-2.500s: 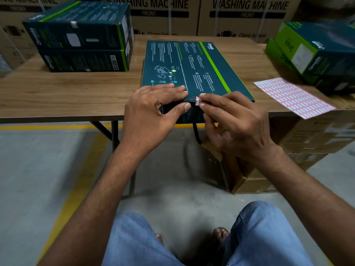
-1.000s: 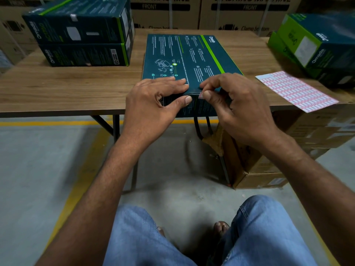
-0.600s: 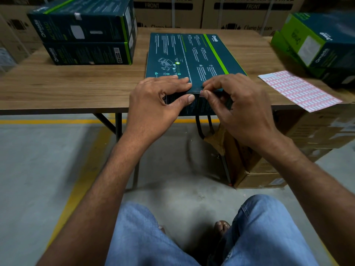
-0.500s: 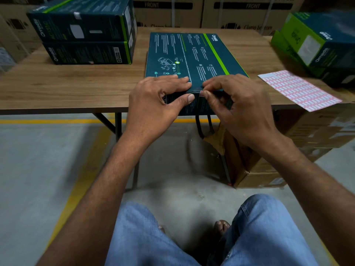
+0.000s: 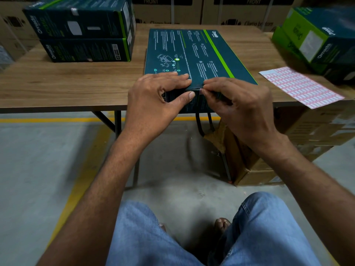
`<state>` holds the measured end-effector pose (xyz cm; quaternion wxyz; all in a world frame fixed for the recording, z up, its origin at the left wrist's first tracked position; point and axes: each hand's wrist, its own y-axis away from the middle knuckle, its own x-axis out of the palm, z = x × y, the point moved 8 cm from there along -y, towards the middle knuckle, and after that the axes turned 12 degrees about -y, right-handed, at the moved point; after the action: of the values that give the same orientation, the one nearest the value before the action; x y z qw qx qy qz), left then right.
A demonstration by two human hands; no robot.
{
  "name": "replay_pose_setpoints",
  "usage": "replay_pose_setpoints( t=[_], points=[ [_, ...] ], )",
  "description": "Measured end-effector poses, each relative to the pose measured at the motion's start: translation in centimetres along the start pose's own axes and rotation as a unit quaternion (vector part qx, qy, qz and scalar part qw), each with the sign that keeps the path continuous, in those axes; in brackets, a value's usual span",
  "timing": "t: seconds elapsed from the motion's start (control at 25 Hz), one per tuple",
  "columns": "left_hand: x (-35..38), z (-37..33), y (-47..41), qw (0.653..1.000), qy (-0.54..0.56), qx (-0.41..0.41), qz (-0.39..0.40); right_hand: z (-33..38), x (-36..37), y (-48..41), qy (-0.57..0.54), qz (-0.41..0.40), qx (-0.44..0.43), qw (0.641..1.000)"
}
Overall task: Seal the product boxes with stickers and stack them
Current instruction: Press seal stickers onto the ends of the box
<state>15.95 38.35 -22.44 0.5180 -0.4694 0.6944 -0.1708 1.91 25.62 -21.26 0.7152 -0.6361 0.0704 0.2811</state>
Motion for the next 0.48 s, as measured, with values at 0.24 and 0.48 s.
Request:
replay_pose_setpoints(
  t=[0.24,0.48],
  points=[
    [0.1,-0.1,0.0,1.000,-0.007,-0.007,0.018,-0.3,-0.1,-0.7,-0.019,0.034,0.032,0.999],
    [0.1,-0.3,-0.1,1.000,0.002,-0.028,-0.007,-2.0,-0.2,-1.9,-0.129,0.087,0.208,0.966]
  ],
)
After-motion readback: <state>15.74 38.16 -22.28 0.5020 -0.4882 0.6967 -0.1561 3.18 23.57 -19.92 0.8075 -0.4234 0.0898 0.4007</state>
